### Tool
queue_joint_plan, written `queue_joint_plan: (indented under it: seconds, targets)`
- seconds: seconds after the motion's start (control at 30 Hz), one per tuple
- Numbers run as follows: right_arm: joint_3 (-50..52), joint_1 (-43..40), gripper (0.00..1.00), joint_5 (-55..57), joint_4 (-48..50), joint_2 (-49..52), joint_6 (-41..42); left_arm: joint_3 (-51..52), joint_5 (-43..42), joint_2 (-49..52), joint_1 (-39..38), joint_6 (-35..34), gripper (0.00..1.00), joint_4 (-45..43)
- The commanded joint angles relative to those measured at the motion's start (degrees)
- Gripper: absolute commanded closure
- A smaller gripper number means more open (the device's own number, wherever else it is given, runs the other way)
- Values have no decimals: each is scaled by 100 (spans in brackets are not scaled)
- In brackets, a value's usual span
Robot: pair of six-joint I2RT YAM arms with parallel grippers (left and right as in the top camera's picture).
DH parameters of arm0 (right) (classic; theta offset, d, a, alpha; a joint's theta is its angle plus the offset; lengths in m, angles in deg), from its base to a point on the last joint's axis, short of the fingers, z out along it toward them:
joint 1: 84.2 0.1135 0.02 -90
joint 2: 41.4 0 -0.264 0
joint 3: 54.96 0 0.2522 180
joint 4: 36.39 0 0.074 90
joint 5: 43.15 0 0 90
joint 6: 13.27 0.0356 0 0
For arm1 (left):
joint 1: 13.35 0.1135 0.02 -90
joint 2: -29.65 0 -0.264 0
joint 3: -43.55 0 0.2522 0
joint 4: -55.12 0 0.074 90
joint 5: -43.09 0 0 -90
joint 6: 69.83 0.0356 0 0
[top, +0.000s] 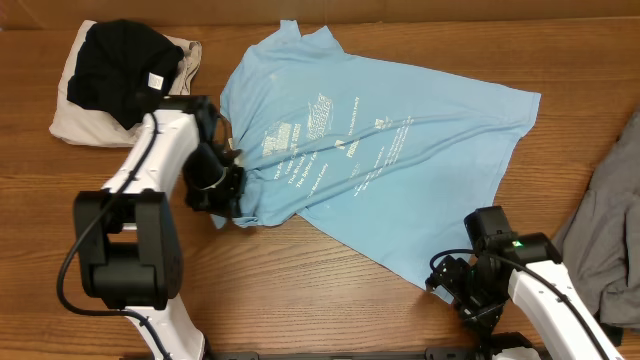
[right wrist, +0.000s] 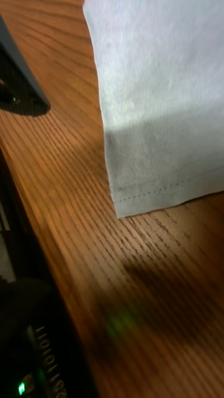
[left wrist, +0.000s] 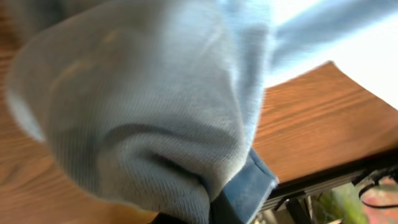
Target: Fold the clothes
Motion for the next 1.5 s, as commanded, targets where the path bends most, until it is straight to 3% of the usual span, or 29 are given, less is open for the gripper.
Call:
queue_joint_plan:
  seconds: [0.0,0.17,0.37,0.77,0.97,1.1,1.47]
  targets:
    - [232,33,18,-146,197,-15,162,-83,-308,-164,-326,109,96,-90]
    - [411,35,29,-188,570,-15,177,-85,-286,-164,-435,68,96,-243]
    - [684,160,36,-186,857,-4,358,-142,-254,-164,-37,70,96,-310]
    - [697,256,33,166,1674,640,715,-459,-101,-164,525,68,96,-848]
    - [426,256,22,26,1676,1147,713,-459,-101,-164,525,70,96,-999]
    - [-4,249,20,-39,1626,1167,710,-459,-103,-164,525,68,96,-1054]
    - [-186,251,35,776,1423,1287,710,-459,-101,-164,525,72,96,-1117]
